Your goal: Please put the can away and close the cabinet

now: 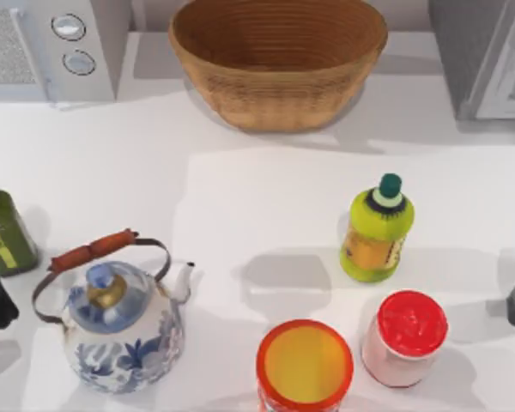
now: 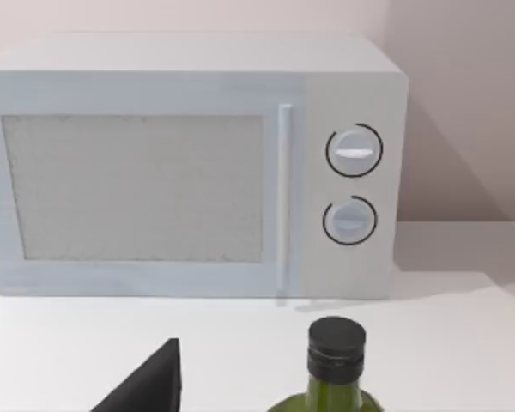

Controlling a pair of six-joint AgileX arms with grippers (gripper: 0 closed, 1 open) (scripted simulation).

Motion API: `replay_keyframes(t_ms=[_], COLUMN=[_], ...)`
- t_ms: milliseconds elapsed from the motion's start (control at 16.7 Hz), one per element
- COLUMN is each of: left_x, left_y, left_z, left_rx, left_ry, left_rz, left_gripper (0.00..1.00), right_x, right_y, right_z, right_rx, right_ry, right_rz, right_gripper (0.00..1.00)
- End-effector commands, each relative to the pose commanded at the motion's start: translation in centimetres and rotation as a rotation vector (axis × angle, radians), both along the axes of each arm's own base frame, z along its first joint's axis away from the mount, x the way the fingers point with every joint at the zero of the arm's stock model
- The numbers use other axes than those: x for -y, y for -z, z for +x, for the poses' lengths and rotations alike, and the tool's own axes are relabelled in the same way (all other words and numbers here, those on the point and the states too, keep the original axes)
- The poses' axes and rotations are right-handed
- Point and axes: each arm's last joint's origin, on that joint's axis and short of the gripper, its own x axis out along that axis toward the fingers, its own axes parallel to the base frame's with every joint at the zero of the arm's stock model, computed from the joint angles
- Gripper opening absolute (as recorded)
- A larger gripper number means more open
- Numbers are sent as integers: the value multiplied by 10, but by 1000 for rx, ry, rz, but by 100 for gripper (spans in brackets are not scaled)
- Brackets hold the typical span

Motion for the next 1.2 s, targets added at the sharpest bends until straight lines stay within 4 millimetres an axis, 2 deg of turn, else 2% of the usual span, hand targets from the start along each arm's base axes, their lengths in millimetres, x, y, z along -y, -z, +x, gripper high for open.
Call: replay_keyframes(t_ms=[120, 240, 600, 720, 840, 960, 1200], left_x=[0, 0, 0, 0, 0, 0, 0], left_y=[0, 0, 0, 0, 0, 0, 0], left_z=[0, 0, 0, 0, 0, 0, 0], left_rx=[0, 0, 0, 0, 0, 0, 0], left_ry=[0, 0, 0, 0, 0, 0, 0], left_rz=[0, 0, 0, 0, 0, 0, 0], left_gripper=[100, 100, 100, 100, 100, 100, 100], right_x=[0, -1, -12, -19, -28, -36, -47], right_y=[-27, -65, -221, -264, -293, -311, -326], right_z=[4, 13, 63, 84, 105, 123, 147], right_rx=[-35, -57, 10, 40, 54, 58, 49], right_ry=[15, 35, 55, 40, 21, 4, -11], right_rz=[-3, -9, -21, -18, -13, -8, -3], right_gripper=[0, 0, 0, 0, 0, 0, 0])
